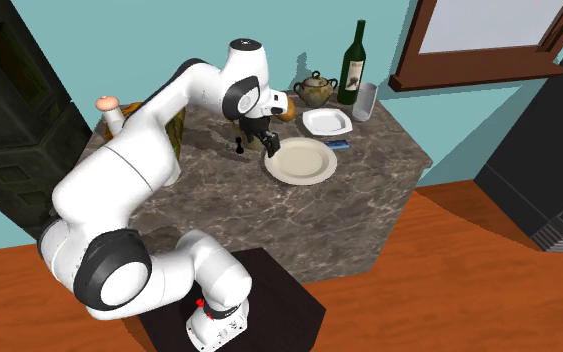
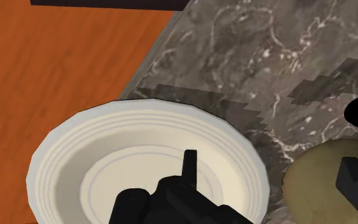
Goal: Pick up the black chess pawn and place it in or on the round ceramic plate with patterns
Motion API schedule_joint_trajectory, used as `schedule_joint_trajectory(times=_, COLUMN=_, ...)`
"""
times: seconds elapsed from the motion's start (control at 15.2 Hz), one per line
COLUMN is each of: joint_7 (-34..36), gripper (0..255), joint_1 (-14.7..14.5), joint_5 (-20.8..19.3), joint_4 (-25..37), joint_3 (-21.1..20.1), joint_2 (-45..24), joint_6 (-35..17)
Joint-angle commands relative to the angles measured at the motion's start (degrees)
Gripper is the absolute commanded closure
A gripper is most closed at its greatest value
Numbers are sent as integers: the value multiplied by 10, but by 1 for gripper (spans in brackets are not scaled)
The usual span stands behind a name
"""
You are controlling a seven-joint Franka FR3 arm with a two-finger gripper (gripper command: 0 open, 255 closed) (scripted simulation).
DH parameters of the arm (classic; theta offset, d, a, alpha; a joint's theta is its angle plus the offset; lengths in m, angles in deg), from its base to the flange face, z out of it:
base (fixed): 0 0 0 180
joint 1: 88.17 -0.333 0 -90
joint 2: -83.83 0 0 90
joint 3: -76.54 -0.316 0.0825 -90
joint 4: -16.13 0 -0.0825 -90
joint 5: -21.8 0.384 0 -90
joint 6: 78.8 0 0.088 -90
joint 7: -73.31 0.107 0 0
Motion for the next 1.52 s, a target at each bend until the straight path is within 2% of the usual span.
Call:
schedule_joint_trajectory(times=0.0, joint_7=23, gripper=0, joint_1=-7, joint_5=12, joint_4=15, joint_3=-25, joint_2=-10, joint_6=-4)
schedule_joint_trajectory(times=0.46, joint_7=92, gripper=0, joint_1=-22, joint_5=42, joint_4=54, joint_3=-109, joint_2=-46, joint_6=-31)
schedule_joint_trajectory(times=0.92, joint_7=89, gripper=0, joint_1=-25, joint_5=51, joint_4=-4, joint_3=-123, joint_2=-44, joint_6=-87)
schedule_joint_trajectory(times=1.45, joint_7=89, gripper=0, joint_1=-25, joint_5=51, joint_4=-4, joint_3=-123, joint_2=-44, joint_6=-87)
